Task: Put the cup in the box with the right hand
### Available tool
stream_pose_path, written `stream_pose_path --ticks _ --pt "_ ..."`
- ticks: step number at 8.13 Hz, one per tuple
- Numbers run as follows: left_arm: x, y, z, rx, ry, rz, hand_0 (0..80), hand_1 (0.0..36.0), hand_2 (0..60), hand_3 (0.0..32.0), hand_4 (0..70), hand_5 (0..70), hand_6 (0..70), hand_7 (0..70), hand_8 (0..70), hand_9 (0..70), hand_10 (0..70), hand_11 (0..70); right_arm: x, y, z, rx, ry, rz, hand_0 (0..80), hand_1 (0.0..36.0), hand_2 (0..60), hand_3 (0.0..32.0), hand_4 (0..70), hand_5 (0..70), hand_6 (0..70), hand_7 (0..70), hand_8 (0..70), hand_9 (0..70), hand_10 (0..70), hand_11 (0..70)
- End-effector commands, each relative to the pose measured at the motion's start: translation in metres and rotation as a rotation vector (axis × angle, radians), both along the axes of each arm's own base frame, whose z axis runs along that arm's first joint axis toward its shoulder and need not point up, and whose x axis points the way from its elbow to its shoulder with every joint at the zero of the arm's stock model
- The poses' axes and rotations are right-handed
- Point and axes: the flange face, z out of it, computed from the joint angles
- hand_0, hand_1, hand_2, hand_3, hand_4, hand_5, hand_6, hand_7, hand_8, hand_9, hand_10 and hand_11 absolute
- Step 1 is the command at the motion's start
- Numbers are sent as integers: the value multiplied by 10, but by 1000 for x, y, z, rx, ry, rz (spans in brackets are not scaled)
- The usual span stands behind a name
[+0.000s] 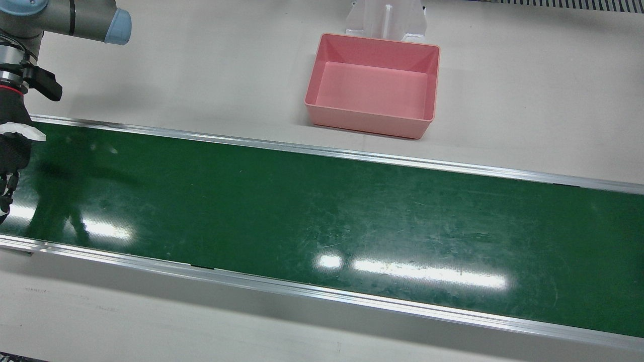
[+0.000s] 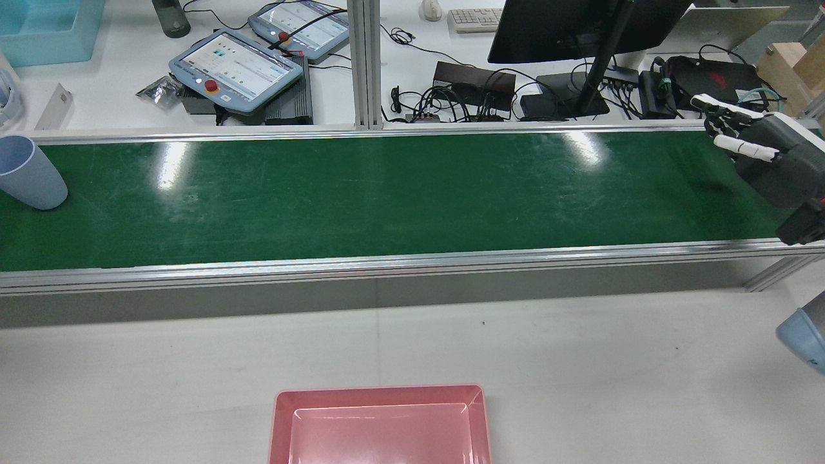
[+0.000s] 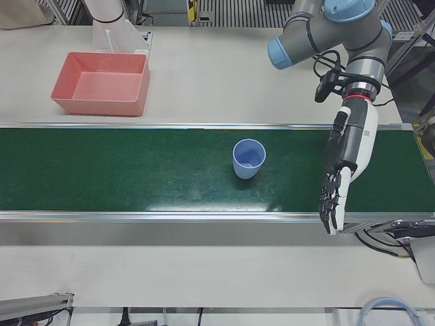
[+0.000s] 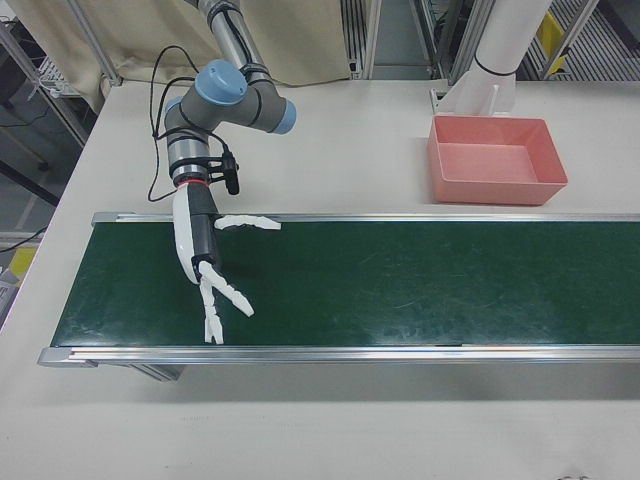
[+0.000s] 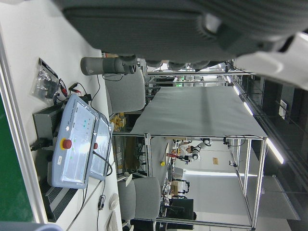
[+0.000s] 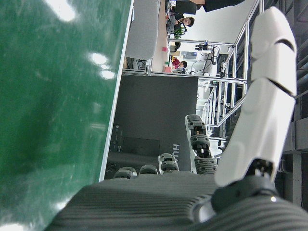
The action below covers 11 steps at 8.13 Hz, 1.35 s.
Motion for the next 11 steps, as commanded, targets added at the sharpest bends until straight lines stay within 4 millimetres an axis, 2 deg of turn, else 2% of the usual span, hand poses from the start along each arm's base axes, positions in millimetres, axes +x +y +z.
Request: stream_pose_path --ticks 1,4,5,6,7,8,9,10,11 --pt "0 0 0 1 0 0 0 0 0 0 0 0 0 0 0 0 0 0 1 2 2 -5 2 0 485 185 139 0 47 44 33 81 0 2 2 21" --pt "0 0 0 1 0 0 0 0 0 0 0 0 0 0 0 0 0 0 0 1 2 -3 11 1 489 193 149 0 44 46 33 75 0 1 3 23" --pt "0 0 0 0 0 0 0 0 0 0 0 0 0 0 0 0 0 0 1 1 3 -3 14 3 517 226 150 0 39 57 32 59 0 0 8 34" --pt "0 0 0 0 0 0 0 0 0 0 0 0 0 0 0 0 0 0 0 0 2 -2 16 1 556 255 125 0 35 67 33 47 0 0 13 45" --pt "0 0 0 0 0 0 0 0 0 0 0 0 0 0 0 0 0 0 0 0 2 -1 16 5 640 310 88 0 23 87 35 26 0 0 21 62" --pt "0 0 0 1 0 0 0 0 0 0 0 0 0 0 0 0 0 0 0 -1 2 0 18 14 800 360 126 0 31 117 44 25 2 2 36 93" --pt "0 0 0 1 0 0 0 0 0 0 0 0 0 0 0 0 0 0 -1 -1 1 3 19 13 800 360 348 0 26 130 48 29 3 4 40 104" --pt "0 0 0 0 0 0 0 0 0 0 0 0 0 0 0 0 0 0 -2 -2 0 4 18 11 687 341 198 0 18 98 36 12 0 0 28 76" --pt "0 0 0 0 0 -1 0 0 0 0 0 0 0 0 0 0 0 0 -1 -3 -1 7 17 13 577 265 84 0 12 74 29 9 0 0 18 53"
